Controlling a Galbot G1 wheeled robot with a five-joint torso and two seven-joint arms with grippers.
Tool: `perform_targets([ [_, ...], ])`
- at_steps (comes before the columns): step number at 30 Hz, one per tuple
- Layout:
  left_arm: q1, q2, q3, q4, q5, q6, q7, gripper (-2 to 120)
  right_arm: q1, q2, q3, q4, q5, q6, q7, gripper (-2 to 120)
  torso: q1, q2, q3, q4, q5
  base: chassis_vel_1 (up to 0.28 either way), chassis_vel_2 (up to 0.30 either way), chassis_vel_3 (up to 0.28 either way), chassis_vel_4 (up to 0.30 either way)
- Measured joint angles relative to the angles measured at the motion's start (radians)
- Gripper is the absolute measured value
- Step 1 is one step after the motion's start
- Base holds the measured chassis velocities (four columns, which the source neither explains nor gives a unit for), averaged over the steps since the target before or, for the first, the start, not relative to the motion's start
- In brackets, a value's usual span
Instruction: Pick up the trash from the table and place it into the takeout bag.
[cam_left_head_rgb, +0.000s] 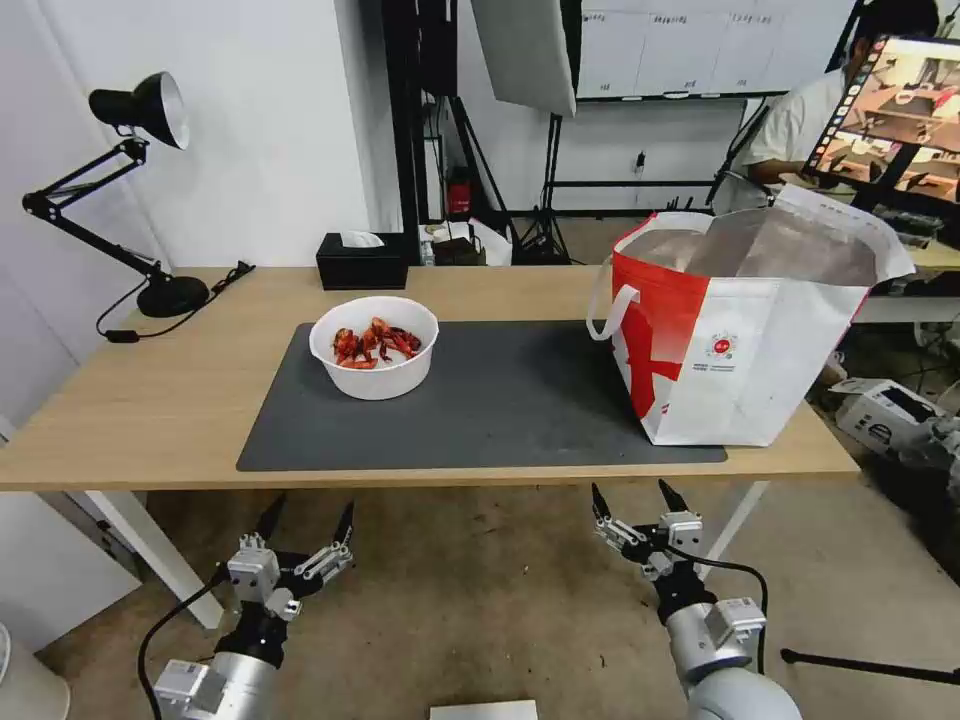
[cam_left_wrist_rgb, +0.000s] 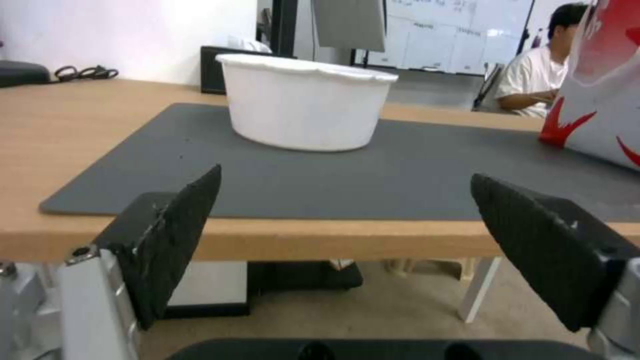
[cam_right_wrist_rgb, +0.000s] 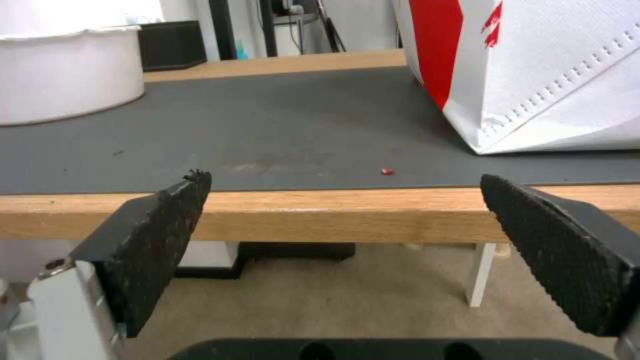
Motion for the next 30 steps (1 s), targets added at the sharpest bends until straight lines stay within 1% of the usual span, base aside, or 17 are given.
perform_targets([
  [5, -0.072, 0.087, -0.021, -0.02, -0.08, 0.056, -0.031, 100, 0.0, 0.0, 0.0, 0.0, 0.0, 0.0, 0.0, 100, 0.0, 0.0, 0.0, -0.0003, -0.0001, 0.0, 0.0, 0.0, 0.0],
  [7, -0.124, 0.167, -0.063, -0.058, -0.191, 0.12, -0.059, 100, 0.001, 0.0, 0.0, 0.0, 0.0, 0.0, 0.0, 100, 0.0, 0.0, 0.0, -0.0003, -0.0002, 0.0, 0.0, 0.0, 0.0],
  [8, -0.124, 0.167, -0.063, -0.058, -0.191, 0.12, -0.059, 100, 0.001, 0.0, 0.0, 0.0, 0.0, 0.0, 0.0, 100, 0.0, 0.0, 0.0, -0.0003, -0.0002, 0.0, 0.0, 0.0, 0.0],
  [10, -0.165, 0.266, -0.12, -0.115, -0.35, 0.221, -0.114, 100, 0.001, 0.0, 0.0, 0.0, 0.0, 0.0, 0.0, 100, 0.0, 0.0, 0.0, -0.0005, -0.0001, 0.0, 0.0, 0.0, 0.0],
  [12, -0.185, 0.33, -0.187, -0.132, -0.453, 0.293, -0.153, 100, 0.001, -0.001, 0.0, 0.0, 0.0, 0.0, 0.0, 100, 0.0, 0.0, 0.0, 0.0, 0.0004, 0.0, 0.0, 0.0, 0.0],
  [13, -0.185, 0.33, -0.187, -0.132, -0.453, 0.293, -0.153, 100, 0.001, -0.001, 0.0, 0.0, 0.0, 0.0, 0.0, 100, 0.0, 0.0, 0.0, 0.0, 0.0004, 0.0, 0.0, 0.0, 0.0],
  [14, -0.212, 0.372, -0.2, -0.124, -0.511, 0.33, -0.171, 100, 0.001, -0.001, 0.0, 0.0, 0.0, 0.0, 0.0, 100, 0.0, 0.0, 0.0, 0.0006, 0.0002, 0.0, 0.0, 0.0, 0.0],
  [16, -0.274, 0.443, -0.2, -0.087, -0.607, 0.383, -0.19, 100, 0.001, -0.001, 0.0, 0.0, 0.0, 0.0, -0.001, 100, 0.0, 0.0, 0.0, -0.0003, -0.0003, 0.0, 0.0, 0.0, 0.0],
  [17, -0.274, 0.443, -0.2, -0.087, -0.607, 0.383, -0.19, 100, 0.001, -0.001, 0.0, 0.0, 0.0, 0.0, -0.001, 100, 0.0, 0.0, 0.0, -0.0003, -0.0003, 0.0, 0.0, 0.0, 0.0],
  [19, -0.363, 0.519, -0.165, -0.027, -0.727, 0.446, -0.223, 100, 0.001, -0.001, 0.0, 0.0, 0.0, 0.0, -0.001, 100, 0.0, 0.0, 0.0, -0.0003, 0.0, 0.0, 0.0, 0.0, 0.0],
  [21, -0.4, 0.542, -0.141, -0.002, -0.762, 0.459, -0.232, 100, 0.001, -0.001, 0.0, 0.0, 0.0, 0.0, -0.001, 100, 0.0, 0.0, 0.0, -0.0001, -0.0001, 0.0, 0.0, 0.0, 0.0],
  [23, -0.511, 0.59, -0.065, 0.064, -0.832, 0.49, -0.244, 100, 0.001, -0.001, 0.0, 0.001, 0.001, 0.0, -0.001, 100, 0.0, 0.0, 0.0, -0.0002, -0.0002, 0.0, 0.0, 0.0, 0.0],
  [24, -0.561, 0.604, -0.035, 0.09, -0.861, 0.508, -0.245, 100, 0.001, -0.001, 0.0, 0.001, 0.001, 0.0, -0.001, 100, 0.0, 0.0, 0.0, -0.0003, -0.0002, 0.0, 0.0, 0.0, 0.0],
  [25, -0.561, 0.604, -0.035, 0.09, -0.861, 0.508, -0.245, 100, 0.001, -0.001, 0.0, 0.001, 0.001, 0.0, -0.001, 100, 0.0, 0.0, 0.0, -0.0003, -0.0002, 0.0, 0.0, 0.0, 0.0],
  [27, -0.67, 0.623, 0.033, 0.151, -0.932, 0.564, -0.246, 100, 0.001, -0.001, 0.0, 0.001, 0.001, 0.0, -0.001, 100, 0.0, 0.0, 0.0, -0.0003, 0.0001, 0.0, 0.0, 0.0, 0.0],
  [28, -0.67, 0.623, 0.033, 0.151, -0.932, 0.564, -0.246, 100, 0.001, -0.001, 0.0, 0.001, 0.001, 0.0, -0.001, 100, 0.0, 0.0, 0.0, -0.0003, 0.0001, 0.0, 0.0, 0.0, 0.0],
  [30, -0.783, 0.631, 0.121, 0.225, -0.993, 0.617, -0.245, 100, 0.001, -0.001, 0.0, 0.001, 0.001, 0.0, -0.001, 100, 0.0, 0.0, 0.0, -0.0002, 0.0001, 0.0, 0.0, 0.0, 0.0],
])
